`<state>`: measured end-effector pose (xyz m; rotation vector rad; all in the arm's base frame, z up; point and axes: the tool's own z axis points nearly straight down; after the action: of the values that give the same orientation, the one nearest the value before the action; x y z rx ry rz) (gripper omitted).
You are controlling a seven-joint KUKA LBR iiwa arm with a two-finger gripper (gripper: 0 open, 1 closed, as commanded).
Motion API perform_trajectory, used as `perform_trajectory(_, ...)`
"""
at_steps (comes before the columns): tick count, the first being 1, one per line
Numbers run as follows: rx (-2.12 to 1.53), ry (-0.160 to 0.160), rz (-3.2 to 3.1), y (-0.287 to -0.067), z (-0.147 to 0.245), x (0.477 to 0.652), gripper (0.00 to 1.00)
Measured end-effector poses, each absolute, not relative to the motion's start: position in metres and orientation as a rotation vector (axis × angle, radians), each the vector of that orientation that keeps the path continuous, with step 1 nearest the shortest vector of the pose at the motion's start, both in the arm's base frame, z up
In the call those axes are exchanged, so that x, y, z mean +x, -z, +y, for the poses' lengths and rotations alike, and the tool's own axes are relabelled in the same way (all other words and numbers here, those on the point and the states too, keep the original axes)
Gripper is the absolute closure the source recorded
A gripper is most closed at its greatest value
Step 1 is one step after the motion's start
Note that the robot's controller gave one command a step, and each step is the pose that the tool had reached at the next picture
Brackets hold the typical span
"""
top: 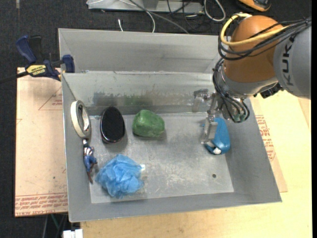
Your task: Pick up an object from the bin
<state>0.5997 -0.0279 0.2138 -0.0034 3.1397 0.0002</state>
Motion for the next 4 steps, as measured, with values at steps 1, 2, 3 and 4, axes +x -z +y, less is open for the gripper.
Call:
perform_trajectory(1, -0.003, 0.0, 3.14, -0.214, -0.028, 0.6, 0.0)
perform_trajectory(2, -0.093, -0.002, 3.142, -0.159, -0.007, 0.586, 0.0)
perform_trajectory(3, -0.037, 0.0, 3.133, -0.138, -0.01, 0.6, 0.0)
perform_trajectory(4, -0.189, -0.003, 3.131, -0.101, 0.03, 0.573, 0.0)
